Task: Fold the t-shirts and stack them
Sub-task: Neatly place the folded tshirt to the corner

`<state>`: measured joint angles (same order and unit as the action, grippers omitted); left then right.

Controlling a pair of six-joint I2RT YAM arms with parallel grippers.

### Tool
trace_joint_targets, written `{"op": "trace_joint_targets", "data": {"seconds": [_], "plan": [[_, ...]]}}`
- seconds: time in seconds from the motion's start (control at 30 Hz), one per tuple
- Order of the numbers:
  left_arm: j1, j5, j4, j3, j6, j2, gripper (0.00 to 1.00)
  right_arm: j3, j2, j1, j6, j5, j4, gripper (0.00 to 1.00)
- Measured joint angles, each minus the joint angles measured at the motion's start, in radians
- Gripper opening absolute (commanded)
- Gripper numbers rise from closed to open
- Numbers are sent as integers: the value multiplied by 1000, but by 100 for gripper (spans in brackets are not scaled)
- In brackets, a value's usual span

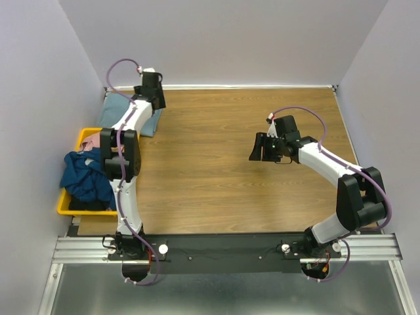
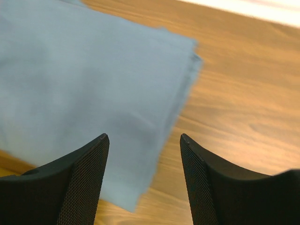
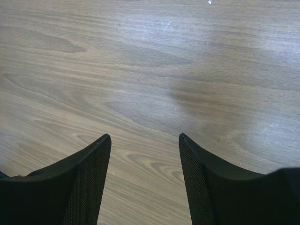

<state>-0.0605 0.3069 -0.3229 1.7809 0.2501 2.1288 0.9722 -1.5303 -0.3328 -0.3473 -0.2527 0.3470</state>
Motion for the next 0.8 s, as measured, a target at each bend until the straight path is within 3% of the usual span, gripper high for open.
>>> {"op": "trace_joint_targets", "data": {"seconds": [0.2,0.43,0.57,0.67,0.8], "plan": [[-102,16,-31,11,-49,94,70,-12,1,0,1,0,0,66],[-102,91,-67,42,-75,178,63,-16,1,0,1,1,1,67],[-100,132,-69,79,-85,201,47,-16,1,0,1,1,1,67],[-99,156,-72,108,-93,223,28,-16,1,0,1,1,1,67],[-99,182,-72,136,-108,253,19,-16,1,0,1,1,1,67]]}}
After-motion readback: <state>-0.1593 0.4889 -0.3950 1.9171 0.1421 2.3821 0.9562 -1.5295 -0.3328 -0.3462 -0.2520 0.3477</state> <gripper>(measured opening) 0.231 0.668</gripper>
